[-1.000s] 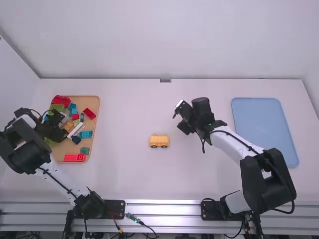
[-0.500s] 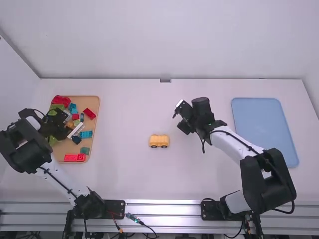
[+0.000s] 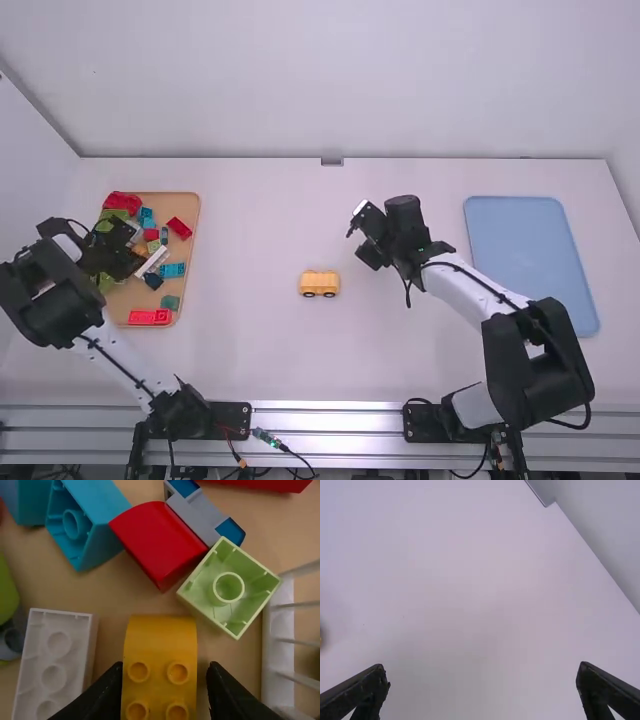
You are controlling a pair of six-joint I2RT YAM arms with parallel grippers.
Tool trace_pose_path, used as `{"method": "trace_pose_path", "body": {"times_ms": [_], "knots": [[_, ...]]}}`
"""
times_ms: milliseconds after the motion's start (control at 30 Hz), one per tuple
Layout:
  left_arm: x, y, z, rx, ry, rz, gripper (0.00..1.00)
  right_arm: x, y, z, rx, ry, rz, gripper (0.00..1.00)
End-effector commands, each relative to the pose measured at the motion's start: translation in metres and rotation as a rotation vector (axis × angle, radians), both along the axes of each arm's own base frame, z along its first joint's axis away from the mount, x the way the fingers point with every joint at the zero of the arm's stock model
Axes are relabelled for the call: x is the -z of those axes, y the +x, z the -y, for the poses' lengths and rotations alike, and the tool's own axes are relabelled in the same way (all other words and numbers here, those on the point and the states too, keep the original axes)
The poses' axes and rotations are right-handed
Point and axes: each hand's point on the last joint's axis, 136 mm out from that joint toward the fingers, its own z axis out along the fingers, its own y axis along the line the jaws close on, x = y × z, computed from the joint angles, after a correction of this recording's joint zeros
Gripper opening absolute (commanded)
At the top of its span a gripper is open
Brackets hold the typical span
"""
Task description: Assemble lego blocks to make yellow taxi
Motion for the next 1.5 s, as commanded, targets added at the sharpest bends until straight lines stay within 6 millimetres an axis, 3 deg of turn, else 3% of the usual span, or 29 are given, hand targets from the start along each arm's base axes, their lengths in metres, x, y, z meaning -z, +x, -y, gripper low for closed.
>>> {"method": "trace_pose_path", "body": {"times_ms": [0,333,567,933,1067,1167,1300,1467], "knots": [[0.003,-0.006,0.000,-0.012,0.002,-0.023,0.42,-0.017,0.007,-0.002,0.004,0.022,0.038,0.99],[-0.009,-0.003,-0.002,-0.003,0.004,-0.022,0.47,-0.017,0.007,-0.003,0.003,0.022,0.036,0.99],[-0.008,-0.004,-0.003,-0.010,0.006,-0.019,0.36,-0.017,0.007,-0.003,0.007,0.028,0.033,0.99],[-0.008,-0.003,-0.002,-0.007,0.006,-0.020,0.30,-0.014,0.004,-0.002,0.007,0.021,0.019,0.99],[-0.009,-0.001,-0.003,-0.010,0.011,-0.016,0.35,-0.014,0.004,-0.002,0.007,0.021,0.017,0.99],[-0.011,0.002,-0.007,-0.049,0.005,-0.017,0.29,-0.014,0.004,-0.002,0.007,0.021,0.017,0.99],[-0.022,0.009,-0.013,-0.079,0.007,0.004,0.26,-0.014,0.004,-0.002,0.007,0.021,0.017,0.99],[-0.051,0.020,-0.014,-0.088,-0.020,0.048,0.26,-0.014,0.004,-0.002,0.007,0.021,0.016,0.99]]}}
